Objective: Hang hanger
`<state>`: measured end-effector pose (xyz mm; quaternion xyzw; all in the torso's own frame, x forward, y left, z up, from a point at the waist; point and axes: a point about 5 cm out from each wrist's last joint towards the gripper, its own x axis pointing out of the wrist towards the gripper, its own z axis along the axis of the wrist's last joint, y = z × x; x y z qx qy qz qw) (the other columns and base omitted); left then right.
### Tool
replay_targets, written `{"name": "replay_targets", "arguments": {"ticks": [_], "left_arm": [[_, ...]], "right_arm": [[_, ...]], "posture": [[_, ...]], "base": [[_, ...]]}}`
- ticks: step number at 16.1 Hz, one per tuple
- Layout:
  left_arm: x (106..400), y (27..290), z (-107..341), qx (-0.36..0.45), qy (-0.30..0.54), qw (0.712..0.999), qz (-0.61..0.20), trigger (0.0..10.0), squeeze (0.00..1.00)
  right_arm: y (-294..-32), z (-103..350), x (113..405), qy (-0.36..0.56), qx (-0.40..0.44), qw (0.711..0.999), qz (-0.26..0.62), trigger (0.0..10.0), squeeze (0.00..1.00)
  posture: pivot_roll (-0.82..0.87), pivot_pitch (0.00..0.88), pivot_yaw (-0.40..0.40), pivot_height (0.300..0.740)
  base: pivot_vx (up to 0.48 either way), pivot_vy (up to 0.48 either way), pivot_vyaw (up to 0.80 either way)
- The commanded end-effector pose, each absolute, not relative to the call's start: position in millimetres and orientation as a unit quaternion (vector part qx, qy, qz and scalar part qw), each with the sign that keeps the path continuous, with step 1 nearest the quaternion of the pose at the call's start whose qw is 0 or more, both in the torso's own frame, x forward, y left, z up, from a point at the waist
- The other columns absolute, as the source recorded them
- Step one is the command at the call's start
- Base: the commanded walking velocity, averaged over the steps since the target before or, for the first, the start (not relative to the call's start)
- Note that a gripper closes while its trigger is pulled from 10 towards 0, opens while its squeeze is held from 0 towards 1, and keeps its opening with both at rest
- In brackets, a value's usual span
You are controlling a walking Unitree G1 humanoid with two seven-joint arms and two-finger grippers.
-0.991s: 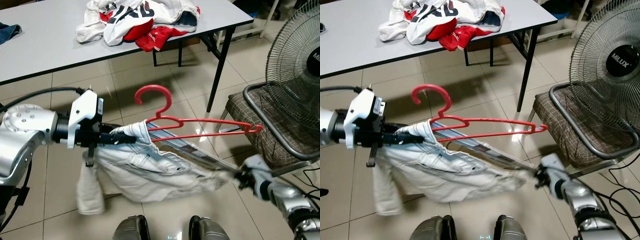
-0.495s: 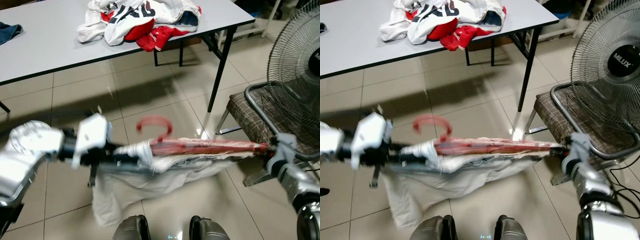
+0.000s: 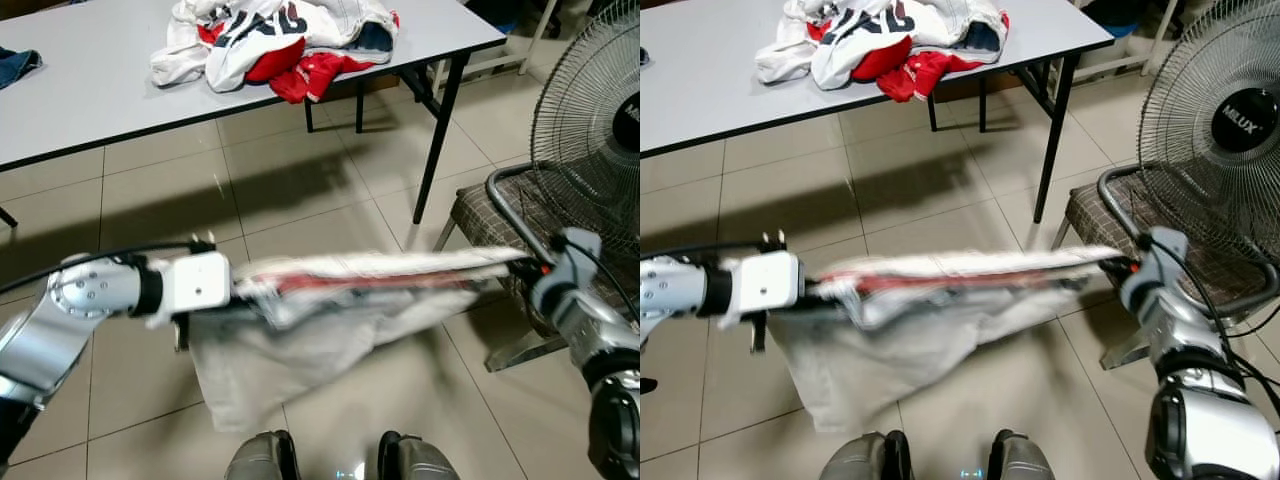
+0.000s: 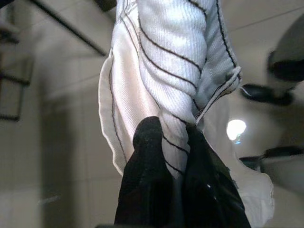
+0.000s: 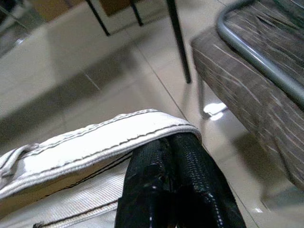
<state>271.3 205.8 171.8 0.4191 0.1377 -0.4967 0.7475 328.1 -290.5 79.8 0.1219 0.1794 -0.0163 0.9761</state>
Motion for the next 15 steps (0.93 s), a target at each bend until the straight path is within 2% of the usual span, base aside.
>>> {"name": "replay_targets", "arguments": {"ticks": [1,4,8,11,15], "left_arm": [[275,225,170,0.445,0.173,0.753,-0.452,0.0,0.00],[281,228,151,0.462,0.199,0.740,-0.447,0.0,0.00],[282,229,134,0.474,0.227,0.721,-0.451,0.0,0.00],[287,231,127,0.489,0.231,0.718,-0.438,0.0,0.00],[302,232,128,0.486,0.211,0.763,-0.371,0.0,0.00]], "right_arm": [[-302,95,332,0.147,0.127,0.980,-0.033,0.0,0.00],[-279,106,346,0.126,0.133,0.983,0.022,0.0,0.00],[-260,119,357,0.106,0.136,0.983,0.063,0.0,0.00],[-250,127,362,0.094,0.141,0.982,0.085,0.0,0.00],[-233,136,365,0.083,0.144,0.977,0.130,0.0,0.00]], "posture": [[0.00,0.144,0.072,0.740],[-0.01,0.150,0.072,0.740],[-0.01,0.151,0.067,0.740],[-0.02,0.152,0.066,0.740],[-0.02,0.152,0.060,0.740]], "base": [[0.000,0.000,0.00],[0.000,0.000,0.00],[0.000,0.000,0.00],[0.000,0.000,0.00],[0.000,0.000,0.00]]}}
